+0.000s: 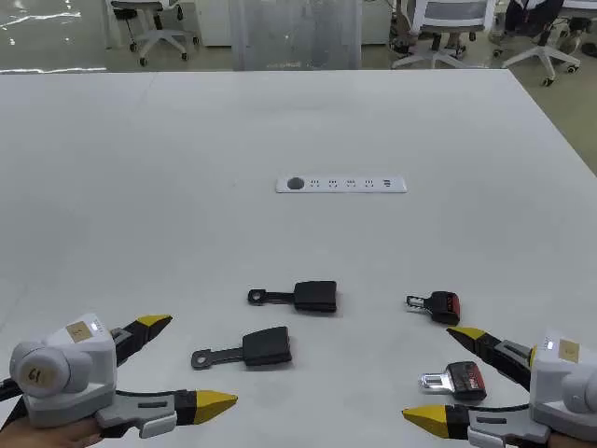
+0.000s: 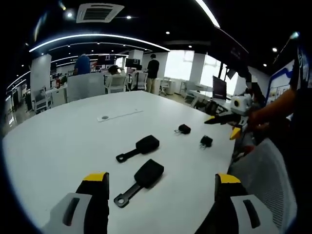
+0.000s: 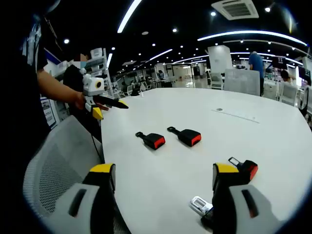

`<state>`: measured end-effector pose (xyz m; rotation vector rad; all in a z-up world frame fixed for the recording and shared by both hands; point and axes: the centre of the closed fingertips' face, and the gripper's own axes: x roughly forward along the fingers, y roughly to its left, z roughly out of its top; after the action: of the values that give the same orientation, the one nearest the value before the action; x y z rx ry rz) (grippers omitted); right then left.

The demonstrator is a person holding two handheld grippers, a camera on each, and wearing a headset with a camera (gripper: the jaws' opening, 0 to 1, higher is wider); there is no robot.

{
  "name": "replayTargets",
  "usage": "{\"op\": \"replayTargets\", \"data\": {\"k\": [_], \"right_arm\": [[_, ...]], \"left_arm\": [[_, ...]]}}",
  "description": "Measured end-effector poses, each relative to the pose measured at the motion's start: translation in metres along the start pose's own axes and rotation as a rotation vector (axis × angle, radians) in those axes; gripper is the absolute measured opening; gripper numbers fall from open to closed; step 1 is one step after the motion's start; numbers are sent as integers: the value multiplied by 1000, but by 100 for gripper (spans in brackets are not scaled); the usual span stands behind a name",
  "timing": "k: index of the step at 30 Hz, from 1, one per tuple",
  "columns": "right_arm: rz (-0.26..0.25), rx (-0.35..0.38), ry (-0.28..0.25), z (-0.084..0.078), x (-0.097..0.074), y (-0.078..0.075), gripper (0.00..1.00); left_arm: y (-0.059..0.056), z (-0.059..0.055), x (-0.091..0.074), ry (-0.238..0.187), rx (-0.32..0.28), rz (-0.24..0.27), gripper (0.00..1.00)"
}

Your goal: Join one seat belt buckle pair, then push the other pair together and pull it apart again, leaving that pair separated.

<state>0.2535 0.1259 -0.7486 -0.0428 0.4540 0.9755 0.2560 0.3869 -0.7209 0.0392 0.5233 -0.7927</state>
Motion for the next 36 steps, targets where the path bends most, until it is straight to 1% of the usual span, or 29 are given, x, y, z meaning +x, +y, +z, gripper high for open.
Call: {"op": "replayTargets", "data": {"k": [4,8,11,13,15,18,21,26,30,36], "right_arm": [[-2,6,1,-1,0,0,92],[-4,9,5,-3,-1,0,93],[-7,10,11,-5,-2,-1,93],[-8,16,6,-4,-2,-1,94],[-9,13,7,-5,-3,-1,94],[-10,14,8,-5,-3,-1,94],[-11,16,5,-5,-3,0,94],[-19,17,0,-4,-3,-1,95],[-20,18,3,-5,-3,-2,95],[-27,25,4,-6,-4,-3,95]], "left_arm": [[-4,1,0,2,-5,-1,99],[-6,1,1,8,-5,-2,100],[-2,0,2,12,5,8,100],[-2,1,2,9,-3,2,100],[-1,1,2,9,2,6,100],[0,1,3,5,-7,4,100],[0,0,3,9,0,2,100],[0,1,2,2,-14,-2,100],[2,1,2,3,-12,0,100],[0,1,2,2,-11,1,100]]}}
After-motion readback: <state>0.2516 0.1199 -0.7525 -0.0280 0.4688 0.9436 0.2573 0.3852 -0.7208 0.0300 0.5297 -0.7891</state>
